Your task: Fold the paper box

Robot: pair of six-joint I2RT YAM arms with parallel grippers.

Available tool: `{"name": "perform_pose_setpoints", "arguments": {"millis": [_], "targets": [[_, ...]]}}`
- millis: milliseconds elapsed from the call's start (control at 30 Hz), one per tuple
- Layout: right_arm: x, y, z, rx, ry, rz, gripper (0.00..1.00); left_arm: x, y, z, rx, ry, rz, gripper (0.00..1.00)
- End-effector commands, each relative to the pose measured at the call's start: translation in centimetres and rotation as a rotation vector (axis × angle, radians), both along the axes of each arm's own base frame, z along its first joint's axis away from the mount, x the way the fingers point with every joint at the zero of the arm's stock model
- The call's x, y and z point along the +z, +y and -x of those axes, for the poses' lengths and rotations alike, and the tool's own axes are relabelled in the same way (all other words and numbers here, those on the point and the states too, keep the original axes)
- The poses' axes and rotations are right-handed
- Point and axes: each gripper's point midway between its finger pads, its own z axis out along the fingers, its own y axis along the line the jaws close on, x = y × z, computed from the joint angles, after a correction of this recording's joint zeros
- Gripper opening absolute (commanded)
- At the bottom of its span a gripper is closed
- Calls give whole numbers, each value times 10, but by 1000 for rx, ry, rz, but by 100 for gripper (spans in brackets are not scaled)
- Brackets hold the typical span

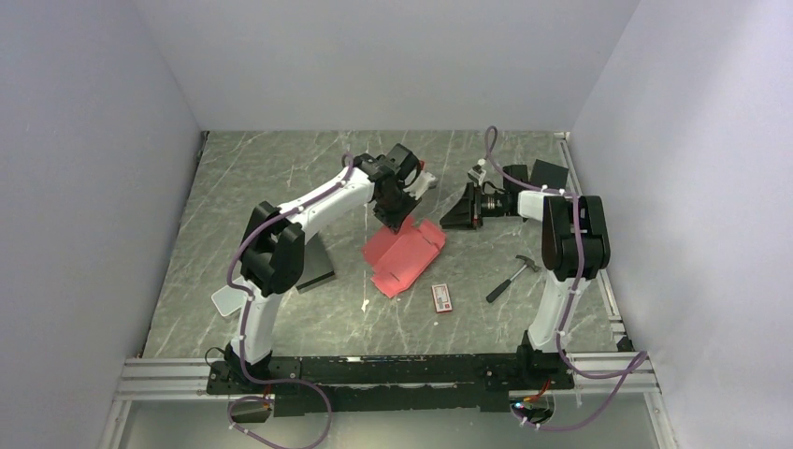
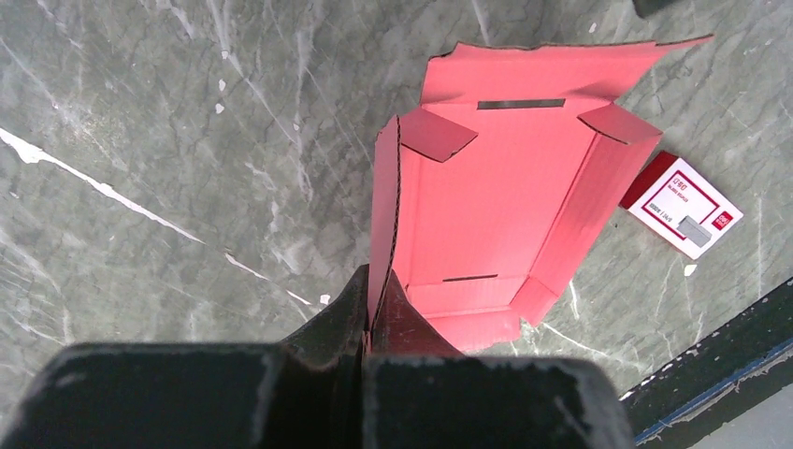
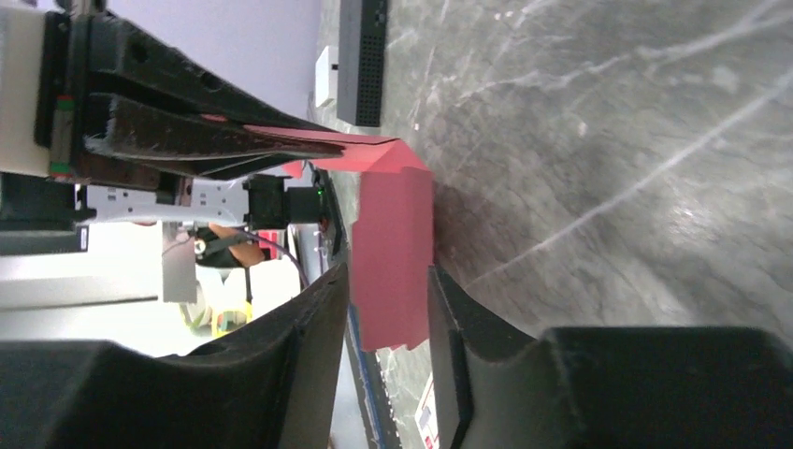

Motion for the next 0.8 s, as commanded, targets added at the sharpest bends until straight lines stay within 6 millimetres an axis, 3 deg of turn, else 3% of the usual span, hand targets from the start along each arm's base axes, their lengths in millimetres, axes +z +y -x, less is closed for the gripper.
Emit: {"name": "perform_pose_setpoints", "arguments": {"millis": [0, 167, 333, 767], "targets": [[-12, -6, -9, -48, -9, 54, 37, 12, -10, -4, -28, -38, 16, 0], [-23, 5, 0, -10, 7, 80, 35, 15, -14, -4, -29, -44, 10, 0], [-21, 19, 9, 50, -10, 80, 36, 15, -17, -4, -32, -65, -26, 0], [-14, 21, 11, 66, -32, 75, 40, 33, -20, -1, -68, -199, -197, 0]]}}
